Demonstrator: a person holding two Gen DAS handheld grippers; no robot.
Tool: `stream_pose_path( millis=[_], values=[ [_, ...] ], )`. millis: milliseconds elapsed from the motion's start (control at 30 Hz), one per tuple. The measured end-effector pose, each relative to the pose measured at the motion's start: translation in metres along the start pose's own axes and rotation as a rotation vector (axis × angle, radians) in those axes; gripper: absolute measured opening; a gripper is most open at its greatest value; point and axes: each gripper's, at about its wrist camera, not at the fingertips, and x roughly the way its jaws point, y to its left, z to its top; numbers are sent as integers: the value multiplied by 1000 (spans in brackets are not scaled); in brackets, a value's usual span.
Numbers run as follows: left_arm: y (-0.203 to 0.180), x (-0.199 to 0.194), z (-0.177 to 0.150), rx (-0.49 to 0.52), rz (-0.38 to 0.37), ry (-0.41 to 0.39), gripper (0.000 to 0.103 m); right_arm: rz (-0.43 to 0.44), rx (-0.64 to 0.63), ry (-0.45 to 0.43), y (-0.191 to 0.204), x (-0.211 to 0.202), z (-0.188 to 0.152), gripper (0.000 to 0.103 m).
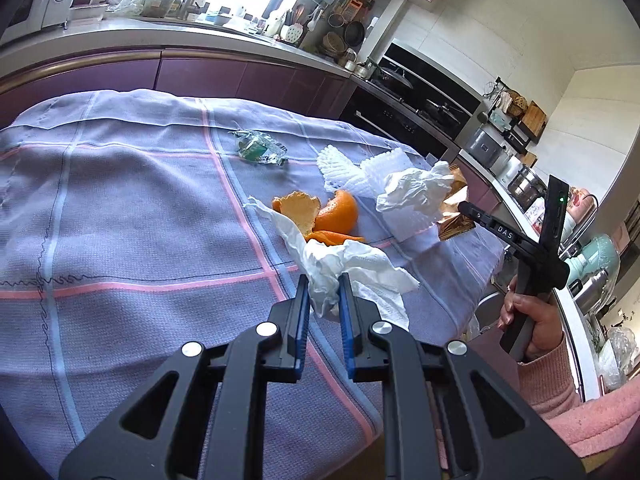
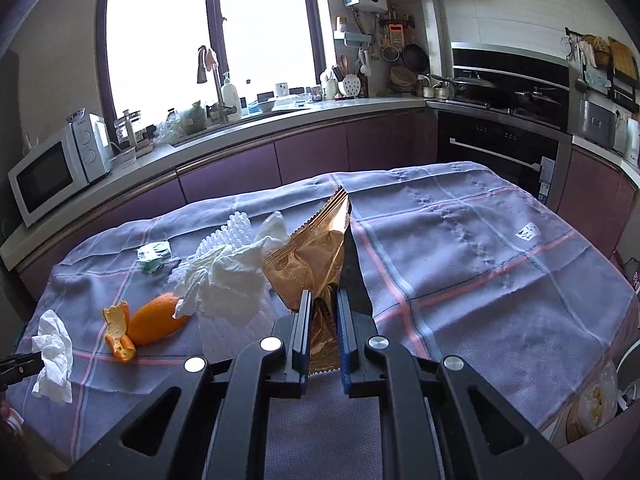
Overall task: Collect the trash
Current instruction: 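Lift the tissue and wrapper and carry both toward the teal bin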
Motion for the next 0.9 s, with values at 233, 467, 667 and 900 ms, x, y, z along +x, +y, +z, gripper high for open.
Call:
stream_pose_path(
  millis=[233,467,667,900],
  values=[
    [3,-8,-2,-10,2,-15,14,194,-50,-105,26,-26,11,6],
    [3,-16,-1,-17,12,-25,14,234,-74,-117,44,-27,17,2],
    [6,-19,-3,-21,17,-23,14,134,-11,-53,23,-11,10,12],
    [6,-14,-3,-21,23,-6,15,62,151,110,-38,24,-8,55]
  ],
)
